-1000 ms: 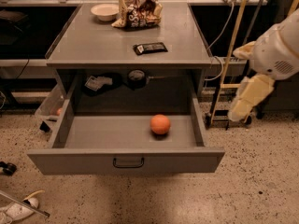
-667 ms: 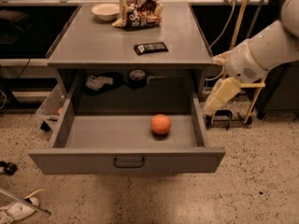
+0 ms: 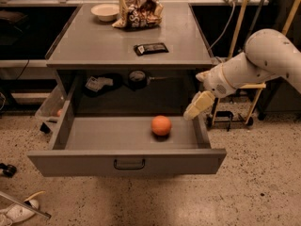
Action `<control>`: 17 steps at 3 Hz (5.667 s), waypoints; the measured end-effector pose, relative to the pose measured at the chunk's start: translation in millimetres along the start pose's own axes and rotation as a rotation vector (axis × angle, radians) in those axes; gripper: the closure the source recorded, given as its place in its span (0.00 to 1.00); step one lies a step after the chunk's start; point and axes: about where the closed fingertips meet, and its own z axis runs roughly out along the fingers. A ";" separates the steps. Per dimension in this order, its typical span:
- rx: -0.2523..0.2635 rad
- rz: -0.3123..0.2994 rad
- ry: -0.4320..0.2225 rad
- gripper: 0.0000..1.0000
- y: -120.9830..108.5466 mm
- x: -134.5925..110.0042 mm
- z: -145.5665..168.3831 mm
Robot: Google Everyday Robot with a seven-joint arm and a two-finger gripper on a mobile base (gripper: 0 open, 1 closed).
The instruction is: Pick orange from top drawer and place on counter
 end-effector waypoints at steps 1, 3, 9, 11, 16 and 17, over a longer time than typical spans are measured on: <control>0.000 0.000 0.000 0.00 0.1 0.0 0.1; -0.080 -0.069 0.054 0.00 33.3 -10.6 79.6; -0.135 -0.042 0.148 0.19 36.1 28.4 179.6; -0.135 -0.042 0.148 0.65 36.1 28.3 179.6; 0.286 0.017 -0.063 1.00 -72.3 -6.3 -113.4; 0.333 0.016 -0.068 1.00 -69.2 -6.5 -138.7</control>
Offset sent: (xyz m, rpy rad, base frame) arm -0.0091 0.0456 -0.0438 -0.0163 0.0181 0.0699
